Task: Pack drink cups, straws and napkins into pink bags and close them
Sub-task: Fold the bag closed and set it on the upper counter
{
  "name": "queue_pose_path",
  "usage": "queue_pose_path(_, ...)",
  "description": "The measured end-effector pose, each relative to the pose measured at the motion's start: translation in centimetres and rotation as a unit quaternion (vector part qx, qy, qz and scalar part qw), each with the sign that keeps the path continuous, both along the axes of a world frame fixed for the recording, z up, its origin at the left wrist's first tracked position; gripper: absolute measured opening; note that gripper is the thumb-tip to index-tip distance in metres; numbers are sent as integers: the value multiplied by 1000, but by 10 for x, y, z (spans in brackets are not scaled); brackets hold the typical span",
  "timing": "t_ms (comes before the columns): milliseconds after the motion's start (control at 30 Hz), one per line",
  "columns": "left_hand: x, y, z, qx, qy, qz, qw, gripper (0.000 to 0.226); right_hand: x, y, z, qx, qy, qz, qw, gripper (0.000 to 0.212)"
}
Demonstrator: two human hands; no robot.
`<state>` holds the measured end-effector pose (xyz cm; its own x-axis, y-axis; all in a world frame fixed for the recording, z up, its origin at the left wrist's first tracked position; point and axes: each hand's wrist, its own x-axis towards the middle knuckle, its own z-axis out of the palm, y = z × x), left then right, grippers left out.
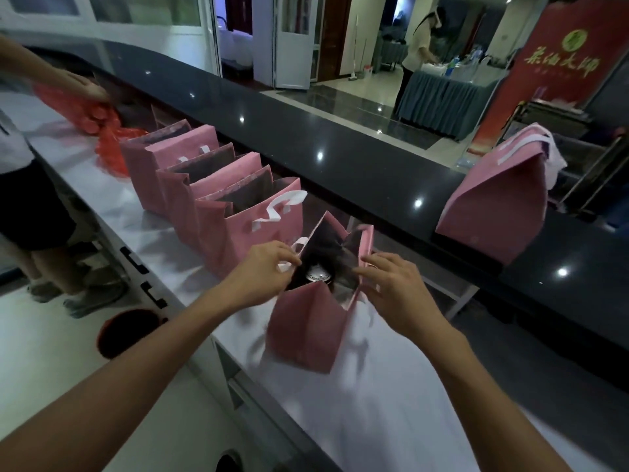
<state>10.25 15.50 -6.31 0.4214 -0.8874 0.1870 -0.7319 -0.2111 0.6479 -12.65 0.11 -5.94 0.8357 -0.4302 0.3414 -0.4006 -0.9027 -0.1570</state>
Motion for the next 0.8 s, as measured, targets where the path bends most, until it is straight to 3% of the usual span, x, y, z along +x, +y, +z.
queue_pose_path(133,-41,-1,-4,-28,101,35,994,40,-20,26,-10,38,-77,33,996,32)
queue_pose_path(333,-104,-5,-7,-78,184,21,980,51,-39,52,-30,-10,-74,-20,997,53)
queue_pose_path(433,-123,-6,-20,-88,167,2,982,53,-47,46,-41,-41,-72,-73,994,60)
queue_pose_path(533,-127,-5,-26,-91,126,-8,988,49,-58,36,-49,-73,-99,-81,989,37)
queue_pose_path(667,-108,-7,-12,-197,56,35,978,27,-69,24,-50,-89,-116,-89,985,13)
queue_pose_path(733,-90,-11,-3,-227,24,62,972,33,-76,15,-48,-90,-109,-89,986,9)
queue_pose_path(800,-67,-21,-2,-197,-14,61,978,50,-83,7,-44,-85,-101,-86,987,8)
